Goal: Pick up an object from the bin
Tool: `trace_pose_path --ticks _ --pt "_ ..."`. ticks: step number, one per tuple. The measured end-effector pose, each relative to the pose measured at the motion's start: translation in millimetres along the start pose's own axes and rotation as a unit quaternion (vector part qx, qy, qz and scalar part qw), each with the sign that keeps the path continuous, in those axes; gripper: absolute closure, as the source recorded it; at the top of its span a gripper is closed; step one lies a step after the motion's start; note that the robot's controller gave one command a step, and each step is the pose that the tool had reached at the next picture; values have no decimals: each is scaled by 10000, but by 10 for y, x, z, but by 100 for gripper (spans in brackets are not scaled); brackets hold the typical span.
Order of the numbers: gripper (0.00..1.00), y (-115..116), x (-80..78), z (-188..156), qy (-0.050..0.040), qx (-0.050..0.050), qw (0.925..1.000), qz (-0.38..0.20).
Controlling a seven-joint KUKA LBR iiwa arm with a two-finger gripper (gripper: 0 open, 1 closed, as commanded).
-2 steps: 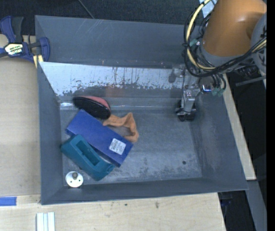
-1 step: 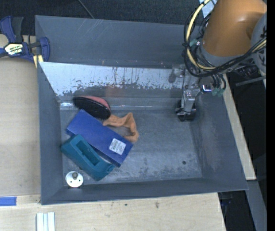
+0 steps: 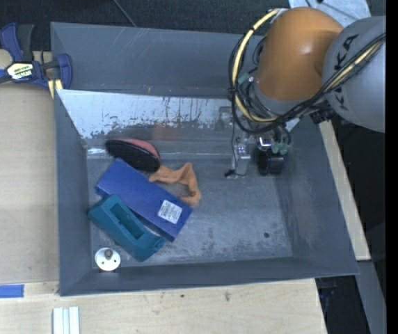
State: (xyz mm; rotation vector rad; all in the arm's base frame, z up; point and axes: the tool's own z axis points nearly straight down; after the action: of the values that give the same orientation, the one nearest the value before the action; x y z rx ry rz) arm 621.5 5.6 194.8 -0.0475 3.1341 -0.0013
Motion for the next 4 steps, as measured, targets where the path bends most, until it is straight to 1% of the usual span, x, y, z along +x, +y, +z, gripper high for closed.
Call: trace_pose_path --ticks 1,2,3,4 --pt "0 144 265 267 22 -23 9998 214" --pt "0 284 162 520 3 6 9995 319" --pt "0 525 255 998 10 -7 9999 145" --pt "100 576 175 1221 0 -5 9996 277"
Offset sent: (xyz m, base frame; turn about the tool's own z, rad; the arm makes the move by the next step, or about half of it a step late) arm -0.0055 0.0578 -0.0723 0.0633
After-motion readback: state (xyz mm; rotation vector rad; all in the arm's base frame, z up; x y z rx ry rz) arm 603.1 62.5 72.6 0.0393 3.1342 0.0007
